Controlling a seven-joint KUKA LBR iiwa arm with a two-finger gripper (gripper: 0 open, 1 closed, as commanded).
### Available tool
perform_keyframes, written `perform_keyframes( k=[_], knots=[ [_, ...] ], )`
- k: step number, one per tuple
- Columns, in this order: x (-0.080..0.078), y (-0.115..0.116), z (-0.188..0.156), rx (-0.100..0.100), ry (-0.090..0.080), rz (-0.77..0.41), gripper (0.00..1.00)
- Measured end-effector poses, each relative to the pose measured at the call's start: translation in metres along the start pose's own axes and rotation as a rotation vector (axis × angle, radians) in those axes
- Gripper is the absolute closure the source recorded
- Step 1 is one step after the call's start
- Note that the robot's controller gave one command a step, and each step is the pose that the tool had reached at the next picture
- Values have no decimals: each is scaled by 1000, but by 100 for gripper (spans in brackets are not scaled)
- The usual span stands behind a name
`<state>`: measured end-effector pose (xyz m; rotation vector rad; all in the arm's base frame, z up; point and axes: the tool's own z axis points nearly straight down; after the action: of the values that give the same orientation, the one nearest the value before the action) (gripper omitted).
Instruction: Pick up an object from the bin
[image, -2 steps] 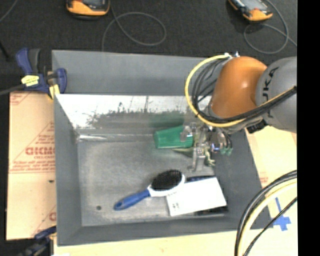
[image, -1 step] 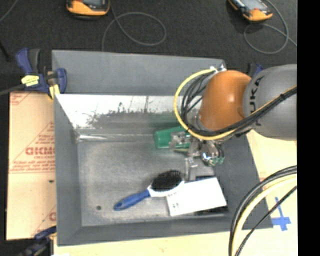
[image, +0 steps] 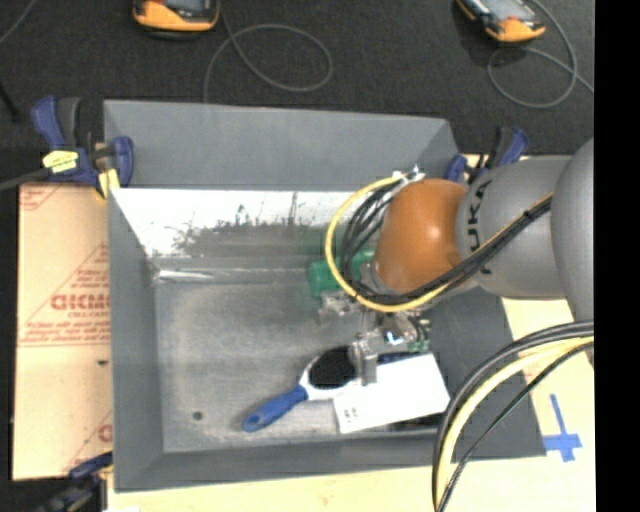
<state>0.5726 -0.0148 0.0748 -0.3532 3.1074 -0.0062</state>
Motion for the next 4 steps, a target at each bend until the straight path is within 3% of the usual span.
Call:
perform_keyframes(
  k=[1, 2, 3, 4],
  knots=[
    [4, 22, -4, 6, -7, -112, 0],
    [14, 49, -29, -2, 4, 29, 0],
    [24, 70, -5, 4, -10, -234, 100],
    [24, 70, -5, 4, -10, -234, 100]
  ],
)
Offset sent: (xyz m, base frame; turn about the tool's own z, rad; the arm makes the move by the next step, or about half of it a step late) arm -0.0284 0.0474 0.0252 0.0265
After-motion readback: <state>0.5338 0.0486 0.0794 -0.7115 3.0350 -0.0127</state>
